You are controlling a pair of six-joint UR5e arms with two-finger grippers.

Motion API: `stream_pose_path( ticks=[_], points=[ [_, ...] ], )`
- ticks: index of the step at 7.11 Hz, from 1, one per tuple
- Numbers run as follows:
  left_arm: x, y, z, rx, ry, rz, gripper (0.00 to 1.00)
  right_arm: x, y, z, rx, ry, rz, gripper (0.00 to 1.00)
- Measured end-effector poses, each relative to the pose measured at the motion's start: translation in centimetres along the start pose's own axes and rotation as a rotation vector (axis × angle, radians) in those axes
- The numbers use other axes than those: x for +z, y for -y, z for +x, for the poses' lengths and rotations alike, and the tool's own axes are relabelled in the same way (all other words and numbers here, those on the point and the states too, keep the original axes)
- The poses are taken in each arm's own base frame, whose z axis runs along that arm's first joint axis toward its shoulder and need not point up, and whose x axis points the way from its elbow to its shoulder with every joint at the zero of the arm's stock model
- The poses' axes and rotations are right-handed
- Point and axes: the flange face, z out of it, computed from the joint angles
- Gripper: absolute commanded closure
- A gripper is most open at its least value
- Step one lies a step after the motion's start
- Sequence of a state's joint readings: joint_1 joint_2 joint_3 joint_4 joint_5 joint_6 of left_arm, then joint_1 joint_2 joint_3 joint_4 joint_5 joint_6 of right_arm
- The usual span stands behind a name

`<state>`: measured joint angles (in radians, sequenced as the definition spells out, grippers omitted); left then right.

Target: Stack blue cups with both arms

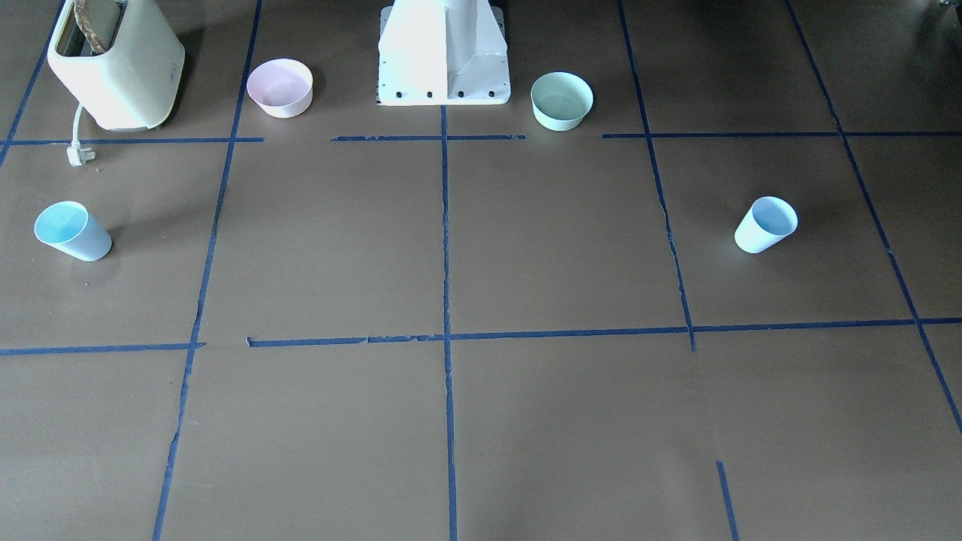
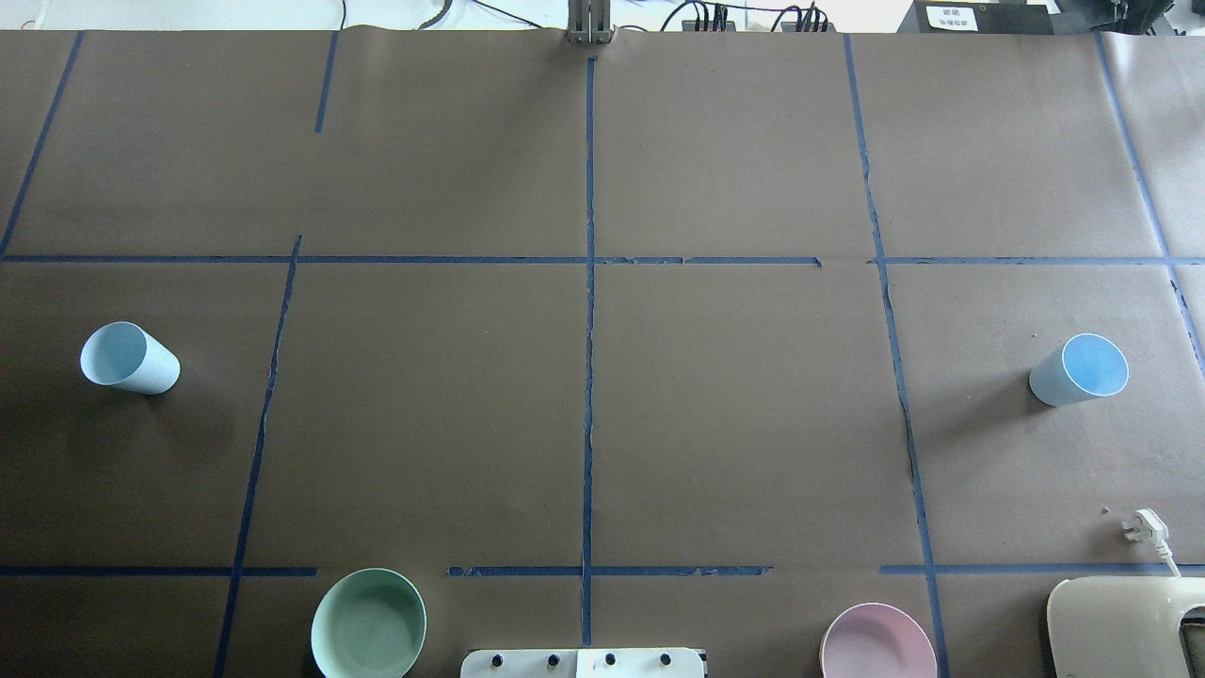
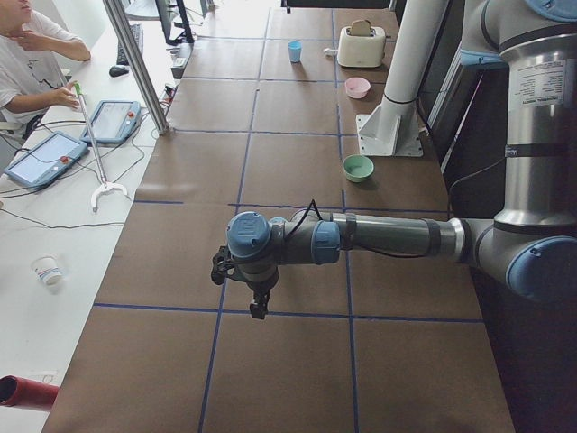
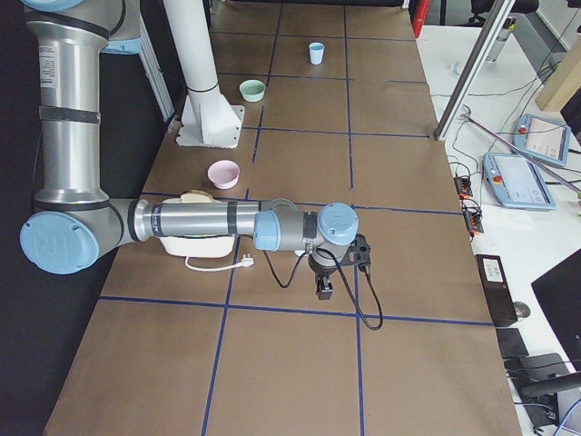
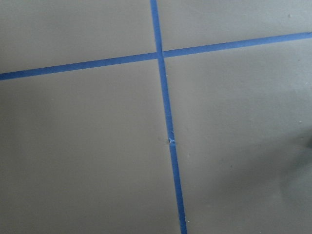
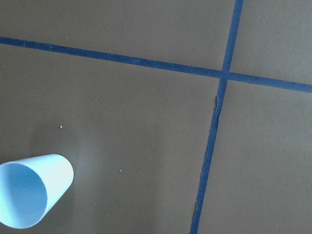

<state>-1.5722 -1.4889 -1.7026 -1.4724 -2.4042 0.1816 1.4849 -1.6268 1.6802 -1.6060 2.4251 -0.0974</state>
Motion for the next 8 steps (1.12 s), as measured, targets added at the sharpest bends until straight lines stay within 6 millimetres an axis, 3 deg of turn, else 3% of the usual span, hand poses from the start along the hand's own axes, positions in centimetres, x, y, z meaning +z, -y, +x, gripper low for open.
stream_pose_path(
  ticks=[8],
  points=[
    [-0.1, -0.6, 0.2, 0.013, 0.018, 0.005, 0.00, -0.4, 1.0, -1.3, 0.002, -0.020, 0.008, 0.00]
  ],
)
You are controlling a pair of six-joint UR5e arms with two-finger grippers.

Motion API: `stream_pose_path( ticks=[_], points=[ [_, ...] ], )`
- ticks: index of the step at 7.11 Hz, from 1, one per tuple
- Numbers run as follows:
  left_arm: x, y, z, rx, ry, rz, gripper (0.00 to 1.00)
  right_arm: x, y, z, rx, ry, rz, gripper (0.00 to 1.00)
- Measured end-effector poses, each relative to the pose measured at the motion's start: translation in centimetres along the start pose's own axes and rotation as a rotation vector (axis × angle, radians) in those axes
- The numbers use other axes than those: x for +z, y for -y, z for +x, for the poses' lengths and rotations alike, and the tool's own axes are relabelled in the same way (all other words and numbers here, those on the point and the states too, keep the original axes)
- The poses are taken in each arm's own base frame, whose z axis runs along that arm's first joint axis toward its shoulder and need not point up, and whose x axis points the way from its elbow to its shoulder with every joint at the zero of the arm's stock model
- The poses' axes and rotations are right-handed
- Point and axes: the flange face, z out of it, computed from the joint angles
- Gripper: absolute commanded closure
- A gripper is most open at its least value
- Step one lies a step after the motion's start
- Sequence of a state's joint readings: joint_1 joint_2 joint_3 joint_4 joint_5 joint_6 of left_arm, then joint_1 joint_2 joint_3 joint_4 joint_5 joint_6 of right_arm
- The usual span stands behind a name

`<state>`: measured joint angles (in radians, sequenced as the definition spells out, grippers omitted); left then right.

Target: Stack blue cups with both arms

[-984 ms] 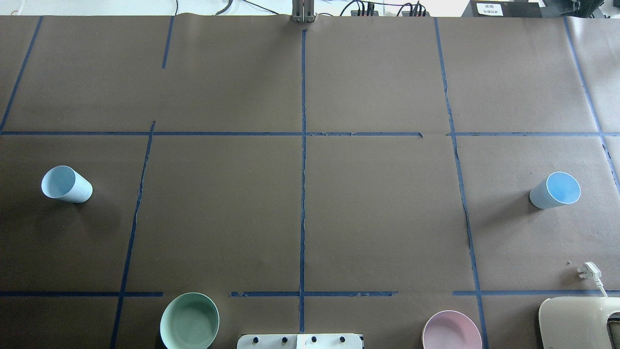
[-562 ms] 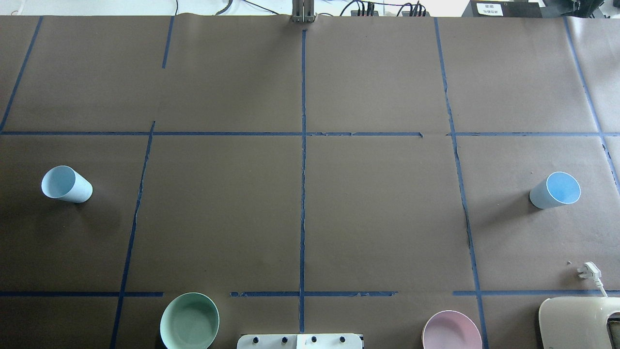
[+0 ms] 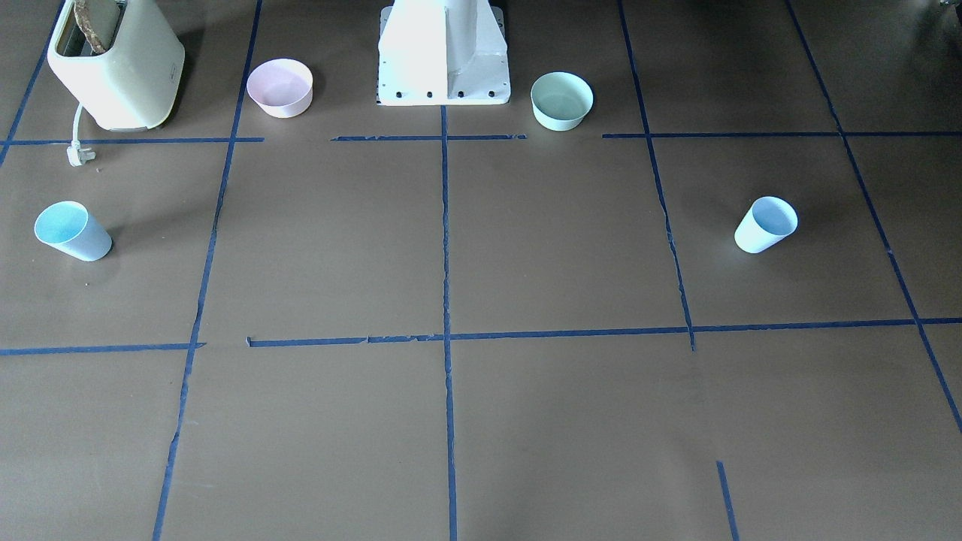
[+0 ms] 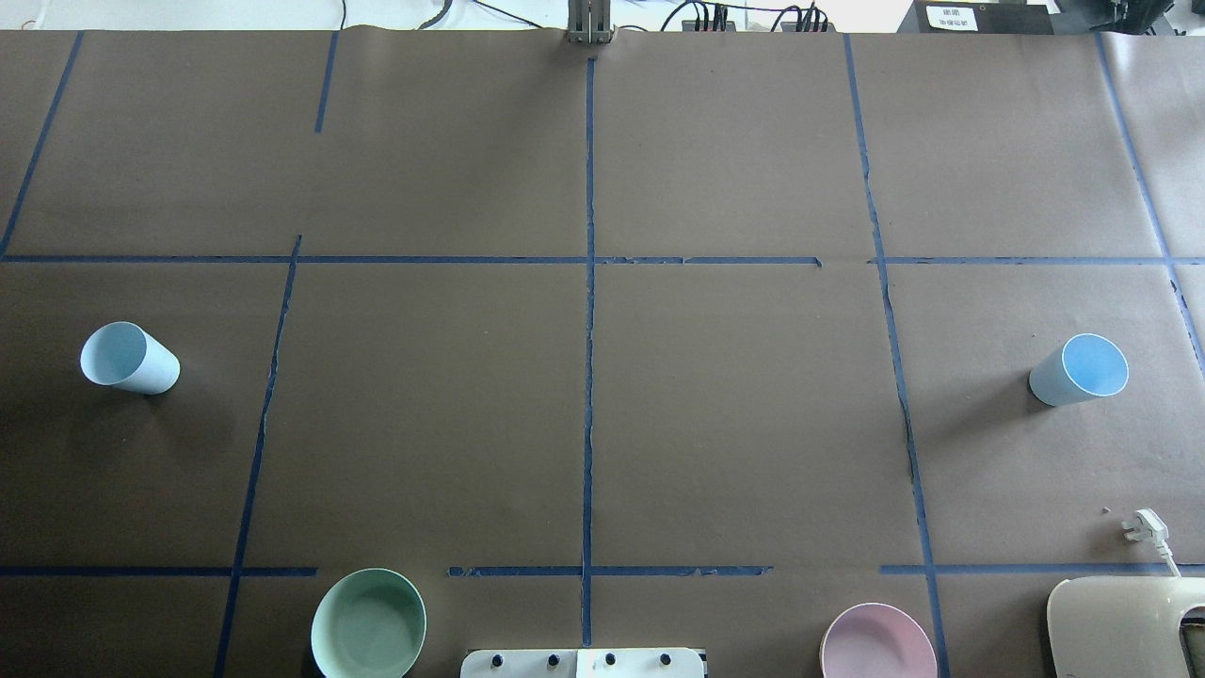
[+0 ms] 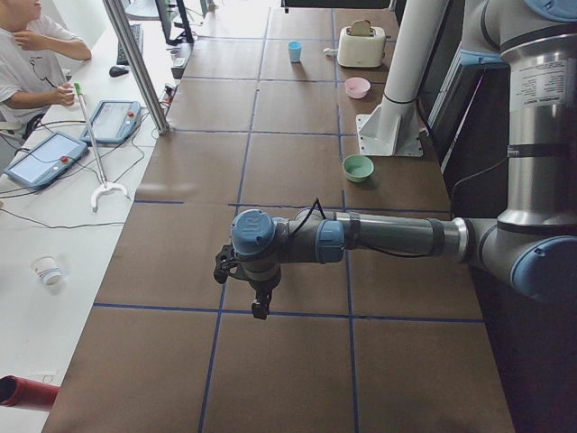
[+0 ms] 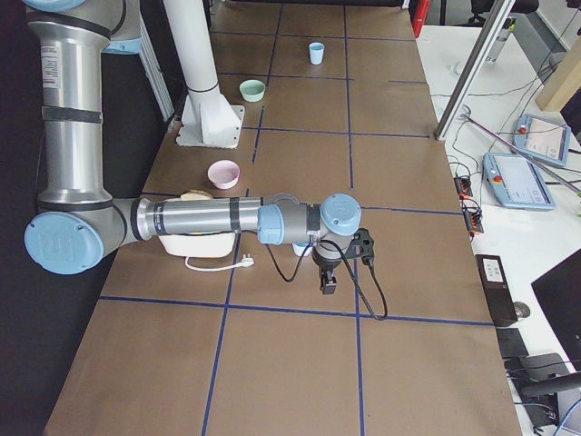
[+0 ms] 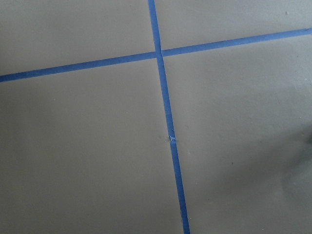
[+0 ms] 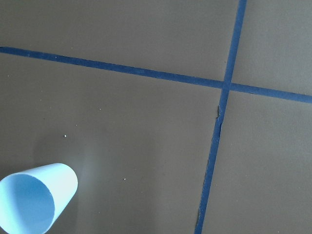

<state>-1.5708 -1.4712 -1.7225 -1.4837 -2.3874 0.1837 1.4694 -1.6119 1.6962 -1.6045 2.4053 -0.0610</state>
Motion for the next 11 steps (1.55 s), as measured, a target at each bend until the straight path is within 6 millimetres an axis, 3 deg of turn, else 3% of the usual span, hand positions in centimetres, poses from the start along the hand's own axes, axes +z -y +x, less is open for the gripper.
stream_pose_path(
  ticks=[6, 7, 9, 11],
  points=[
    [0.2, -0.1, 0.1, 0.016, -0.003, 0.001, 0.00, 1.3, 0.2, 0.0, -0.088, 0.001, 0.051, 0.00],
    [0.7, 0.0, 0.9, 0.026, -0.020, 0.005, 0.00, 1.5, 0.1, 0.1, -0.090, 0.002, 0.052, 0.00],
    [2.5, 1.5, 5.4, -0.010, -0.072, 0.008, 0.00, 1.6, -0.1, 0.2, -0.096, 0.004, 0.052, 0.00],
    [5.4, 3.0, 11.8, -0.118, -0.108, 0.031, 0.00, 1.8, -0.6, 0.4, -0.081, 0.009, 0.045, 0.00]
  ],
)
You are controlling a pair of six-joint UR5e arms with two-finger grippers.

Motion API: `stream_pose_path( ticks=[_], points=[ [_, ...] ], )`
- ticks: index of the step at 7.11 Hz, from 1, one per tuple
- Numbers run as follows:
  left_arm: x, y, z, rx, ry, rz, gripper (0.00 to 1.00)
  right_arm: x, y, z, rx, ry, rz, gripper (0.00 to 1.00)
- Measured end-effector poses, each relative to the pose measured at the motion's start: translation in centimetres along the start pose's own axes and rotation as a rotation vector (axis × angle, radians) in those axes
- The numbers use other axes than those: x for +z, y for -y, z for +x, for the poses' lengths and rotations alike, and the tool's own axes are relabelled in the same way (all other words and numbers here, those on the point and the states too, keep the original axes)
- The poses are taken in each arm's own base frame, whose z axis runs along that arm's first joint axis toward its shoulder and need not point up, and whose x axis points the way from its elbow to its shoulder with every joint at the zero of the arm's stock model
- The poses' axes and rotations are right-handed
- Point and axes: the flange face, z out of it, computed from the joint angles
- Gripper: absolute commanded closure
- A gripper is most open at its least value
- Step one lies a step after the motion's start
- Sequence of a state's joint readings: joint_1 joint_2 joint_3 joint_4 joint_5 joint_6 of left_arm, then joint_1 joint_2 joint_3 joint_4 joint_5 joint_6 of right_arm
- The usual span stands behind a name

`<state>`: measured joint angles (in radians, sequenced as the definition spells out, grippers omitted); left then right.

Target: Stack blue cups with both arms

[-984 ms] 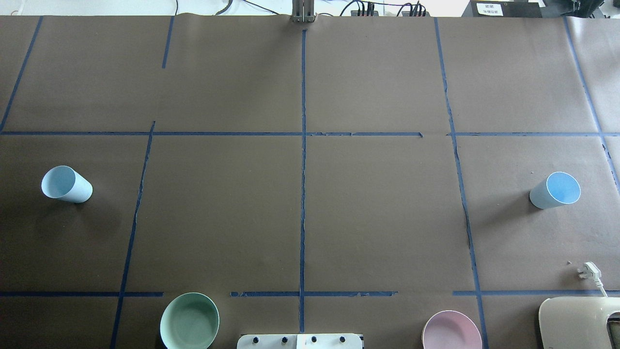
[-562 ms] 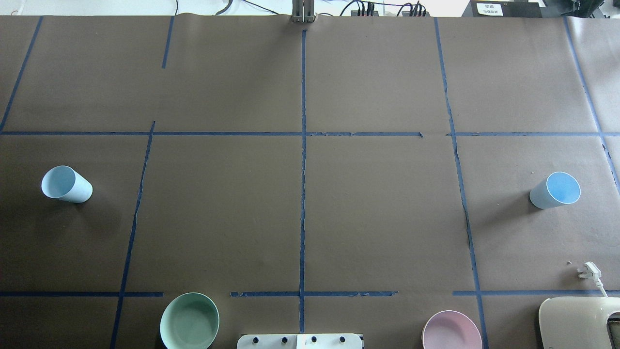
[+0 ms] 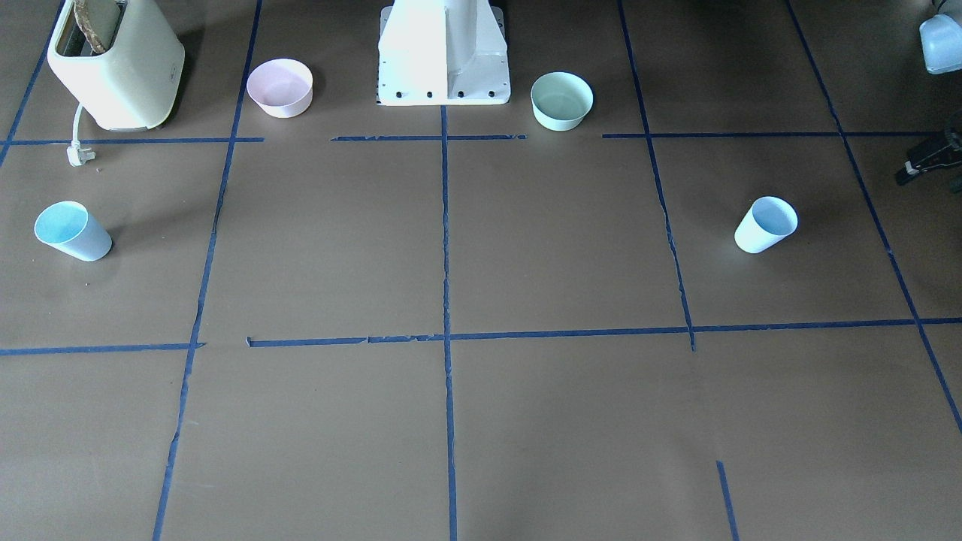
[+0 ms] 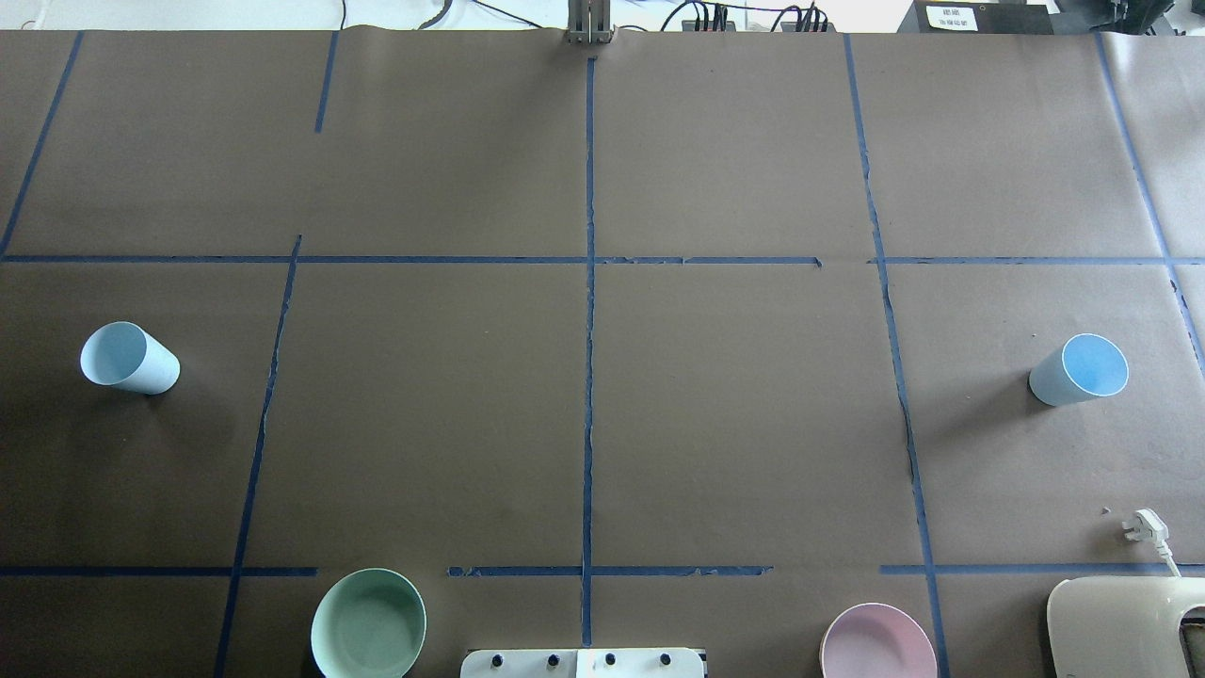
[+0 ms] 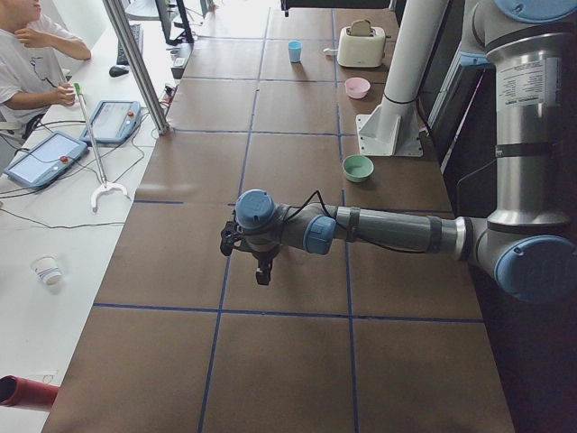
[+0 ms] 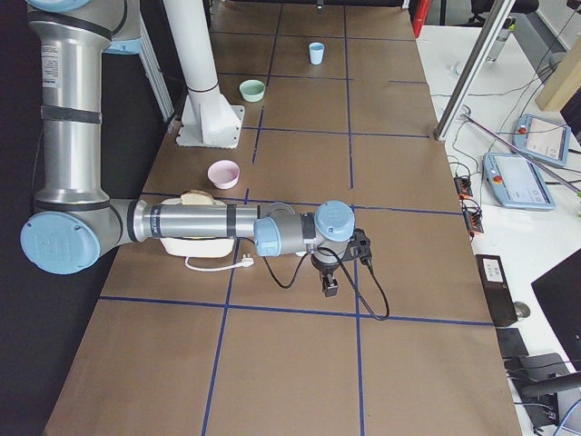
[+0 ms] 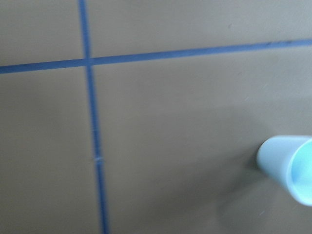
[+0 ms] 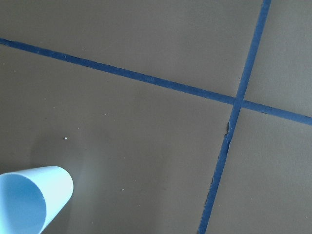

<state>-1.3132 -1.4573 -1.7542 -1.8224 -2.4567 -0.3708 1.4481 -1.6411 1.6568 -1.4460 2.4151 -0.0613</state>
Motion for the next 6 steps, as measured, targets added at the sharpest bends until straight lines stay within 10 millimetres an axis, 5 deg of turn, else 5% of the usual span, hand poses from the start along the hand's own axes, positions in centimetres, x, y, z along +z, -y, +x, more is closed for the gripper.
stream_pose_path(
  ticks=[3, 6],
  points=[
    [6.4, -0.5, 5.7, -0.088, 0.055, -0.018, 0.00, 0.6, -0.3, 0.5, 0.019, 0.014, -0.012, 0.00],
    [8.7, -0.3, 8.1, -0.106, 0.062, -0.041, 0.00, 0.7, -0.4, 0.4, 0.022, 0.037, -0.013, 0.00]
  ],
)
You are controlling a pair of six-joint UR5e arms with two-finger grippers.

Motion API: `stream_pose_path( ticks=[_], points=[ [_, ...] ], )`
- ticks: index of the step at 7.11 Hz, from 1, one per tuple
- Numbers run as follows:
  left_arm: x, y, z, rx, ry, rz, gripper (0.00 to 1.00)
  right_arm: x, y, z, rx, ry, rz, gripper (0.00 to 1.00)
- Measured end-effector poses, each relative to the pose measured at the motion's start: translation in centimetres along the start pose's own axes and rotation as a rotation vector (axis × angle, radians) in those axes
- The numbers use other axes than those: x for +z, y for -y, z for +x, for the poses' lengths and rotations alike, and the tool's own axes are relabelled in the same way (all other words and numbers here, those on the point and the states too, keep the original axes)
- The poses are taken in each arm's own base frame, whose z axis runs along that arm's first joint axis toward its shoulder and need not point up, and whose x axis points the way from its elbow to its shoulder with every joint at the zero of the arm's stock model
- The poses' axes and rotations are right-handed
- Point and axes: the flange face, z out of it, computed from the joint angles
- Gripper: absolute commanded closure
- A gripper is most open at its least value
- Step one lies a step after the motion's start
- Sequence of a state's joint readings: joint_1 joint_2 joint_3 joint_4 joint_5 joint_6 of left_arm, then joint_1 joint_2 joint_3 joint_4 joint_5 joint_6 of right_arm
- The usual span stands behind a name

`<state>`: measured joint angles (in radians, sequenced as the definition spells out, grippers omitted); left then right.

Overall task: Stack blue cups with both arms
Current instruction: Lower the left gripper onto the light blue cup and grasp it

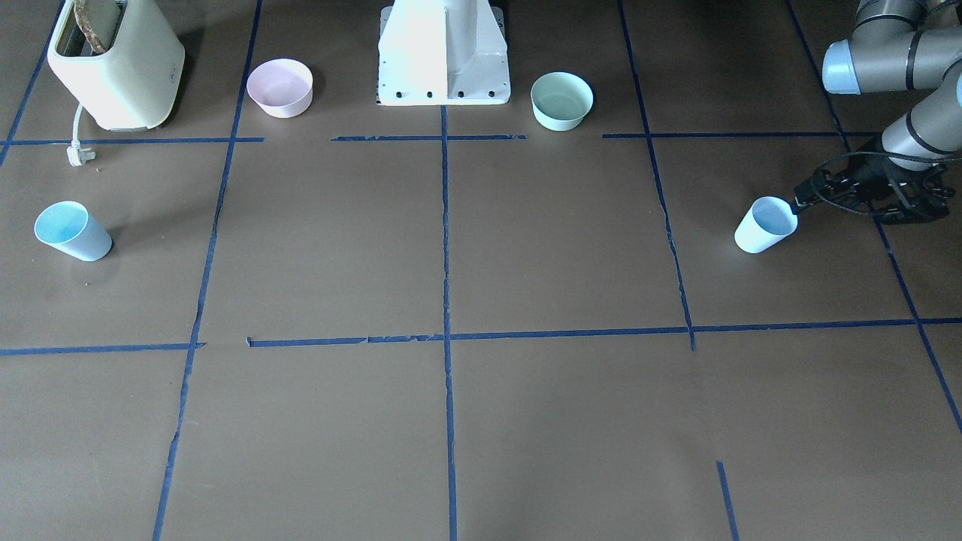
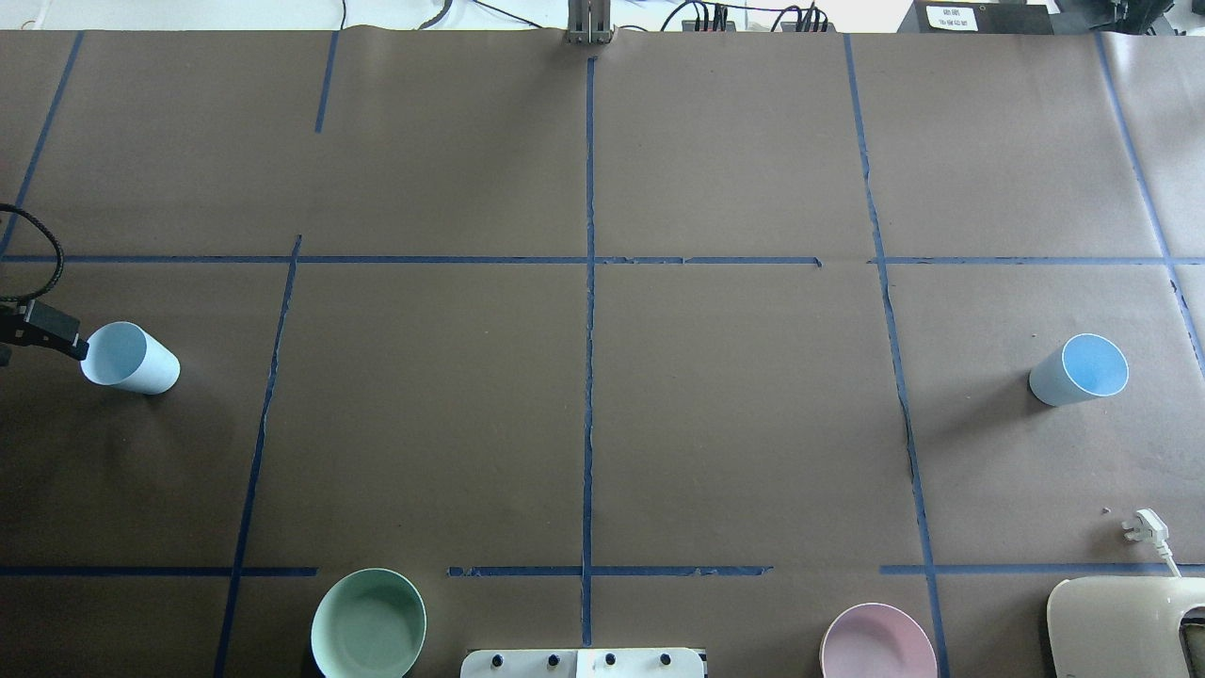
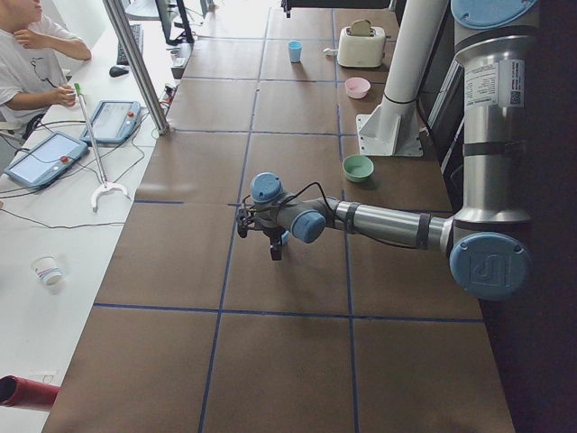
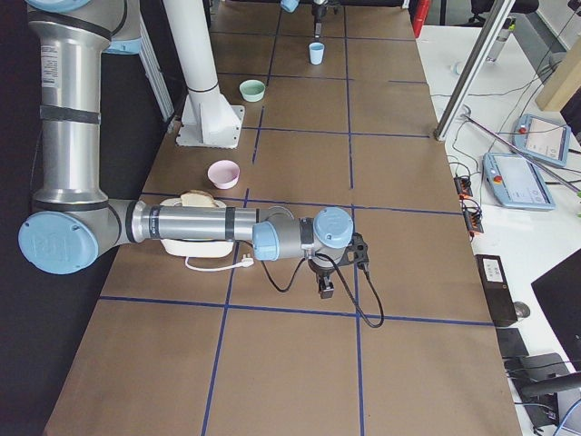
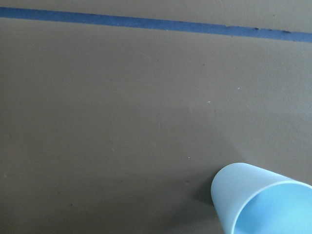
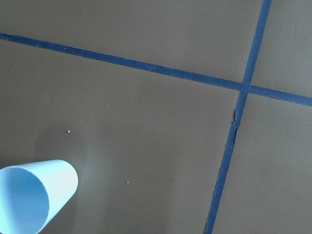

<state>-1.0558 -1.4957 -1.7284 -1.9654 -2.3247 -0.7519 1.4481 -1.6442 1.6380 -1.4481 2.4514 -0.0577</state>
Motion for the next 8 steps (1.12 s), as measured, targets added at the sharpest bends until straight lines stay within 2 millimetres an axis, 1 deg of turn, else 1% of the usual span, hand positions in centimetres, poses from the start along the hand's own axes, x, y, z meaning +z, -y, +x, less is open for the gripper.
stream_pose_path(
  ticks=[1, 3, 4, 5, 6, 7, 8],
  points=[
    [0.6, 0.1, 1.1, 0.000, -0.002, -0.008, 0.06, 0.1, 0.0, 0.1, 0.002, 0.002, -0.002, 0.00],
    [2.5, 0.1, 2.3, 0.008, 0.007, -0.037, 0.74, 0.2, -0.1, 0.2, 0.005, 0.004, -0.004, 0.00],
    [3.1, 0.2, 2.6, 0.012, 0.010, -0.046, 0.93, 0.2, -0.2, 0.2, 0.006, 0.005, -0.005, 0.00],
    [3.5, 0.2, 2.7, 0.014, 0.012, -0.052, 1.00, 0.3, -0.3, 0.3, 0.007, 0.004, -0.006, 0.00],
    [3.6, 0.2, 2.8, 0.014, 0.011, -0.055, 1.00, 0.3, -0.5, 0.4, 0.007, 0.004, -0.006, 0.00],
    [3.4, 0.4, 3.4, 0.003, 0.003, -0.052, 1.00, 0.4, -0.7, 0.4, 0.006, 0.004, -0.007, 0.00],
    [2.1, 0.8, 6.4, -0.030, -0.028, -0.033, 1.00, 0.4, -0.9, 0.4, 0.005, 0.003, -0.008, 0.00]
  ],
)
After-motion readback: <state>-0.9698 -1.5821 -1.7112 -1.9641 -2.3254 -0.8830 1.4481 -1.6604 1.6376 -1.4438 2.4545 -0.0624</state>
